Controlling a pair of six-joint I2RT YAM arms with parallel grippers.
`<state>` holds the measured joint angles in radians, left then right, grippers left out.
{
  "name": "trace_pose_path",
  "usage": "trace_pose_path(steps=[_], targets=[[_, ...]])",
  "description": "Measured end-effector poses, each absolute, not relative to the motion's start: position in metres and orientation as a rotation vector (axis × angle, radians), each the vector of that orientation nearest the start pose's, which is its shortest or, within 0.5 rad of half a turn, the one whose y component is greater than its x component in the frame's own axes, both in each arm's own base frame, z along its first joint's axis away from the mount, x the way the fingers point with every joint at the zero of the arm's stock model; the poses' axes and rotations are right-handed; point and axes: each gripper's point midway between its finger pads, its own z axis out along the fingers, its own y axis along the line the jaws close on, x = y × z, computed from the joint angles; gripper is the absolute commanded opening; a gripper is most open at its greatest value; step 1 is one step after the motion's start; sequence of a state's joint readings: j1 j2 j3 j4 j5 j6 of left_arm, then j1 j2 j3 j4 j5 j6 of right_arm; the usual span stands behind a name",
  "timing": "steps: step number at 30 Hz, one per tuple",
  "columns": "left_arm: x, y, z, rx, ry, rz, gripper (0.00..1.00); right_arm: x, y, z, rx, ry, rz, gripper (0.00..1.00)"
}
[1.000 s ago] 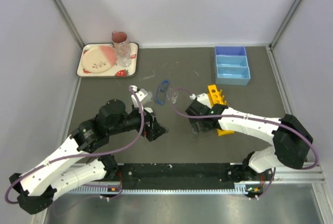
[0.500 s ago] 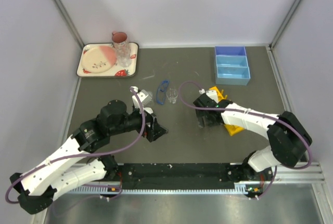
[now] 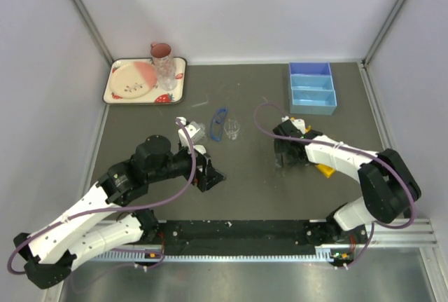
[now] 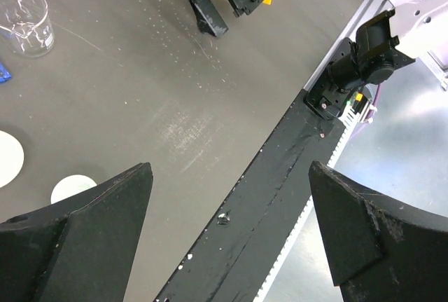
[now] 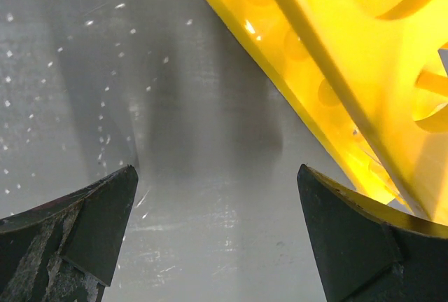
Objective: Organize the chemistry lab equipment
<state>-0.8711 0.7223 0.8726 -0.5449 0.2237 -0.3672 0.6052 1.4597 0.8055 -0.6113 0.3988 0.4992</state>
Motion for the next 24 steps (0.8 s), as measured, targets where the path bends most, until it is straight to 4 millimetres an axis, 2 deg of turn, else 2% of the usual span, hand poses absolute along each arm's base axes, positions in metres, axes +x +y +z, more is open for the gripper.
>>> trace_pose_path(steps=[7, 24], targets=[[0.129, -0.236, 0.255, 0.676, 1.991, -1.002, 0.99, 0.250, 0.086, 0.028, 0.077, 2.685, -0.266, 0.99], [0.125, -0.232, 0.258, 0.675, 1.969, -1.009, 0.99, 0.282, 0.079, 0.023, 0.316, 2.676, -0.228, 0.99]])
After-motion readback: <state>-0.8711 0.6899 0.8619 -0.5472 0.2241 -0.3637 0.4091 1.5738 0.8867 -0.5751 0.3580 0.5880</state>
